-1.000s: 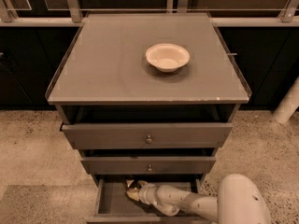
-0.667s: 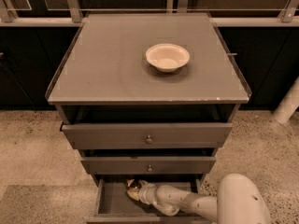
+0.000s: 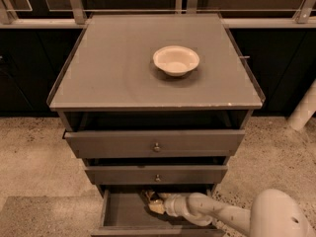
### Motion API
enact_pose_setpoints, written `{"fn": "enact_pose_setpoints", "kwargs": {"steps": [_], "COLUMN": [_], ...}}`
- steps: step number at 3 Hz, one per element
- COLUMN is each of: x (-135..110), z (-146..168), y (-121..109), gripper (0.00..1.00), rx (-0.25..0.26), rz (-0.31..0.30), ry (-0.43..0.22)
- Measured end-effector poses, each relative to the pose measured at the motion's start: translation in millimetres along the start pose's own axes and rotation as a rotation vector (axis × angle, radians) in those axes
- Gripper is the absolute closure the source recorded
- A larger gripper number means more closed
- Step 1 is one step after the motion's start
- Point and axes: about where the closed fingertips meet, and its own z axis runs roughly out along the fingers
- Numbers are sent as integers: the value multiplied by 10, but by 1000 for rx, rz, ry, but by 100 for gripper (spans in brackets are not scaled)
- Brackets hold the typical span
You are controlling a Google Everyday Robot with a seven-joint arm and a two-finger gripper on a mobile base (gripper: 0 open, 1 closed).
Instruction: Pick orange can from bottom drawer and place on counter
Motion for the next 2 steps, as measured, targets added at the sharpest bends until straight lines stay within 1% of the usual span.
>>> {"fn": "enact_pose_setpoints", "kwargs": {"steps": [1, 2], "x": [208, 366], "z": [-543, -1030], "y": [-123, -200], "gripper": [100, 100], "rx": [-78, -157], "rz": [70, 121], "ry": [52, 98]}}
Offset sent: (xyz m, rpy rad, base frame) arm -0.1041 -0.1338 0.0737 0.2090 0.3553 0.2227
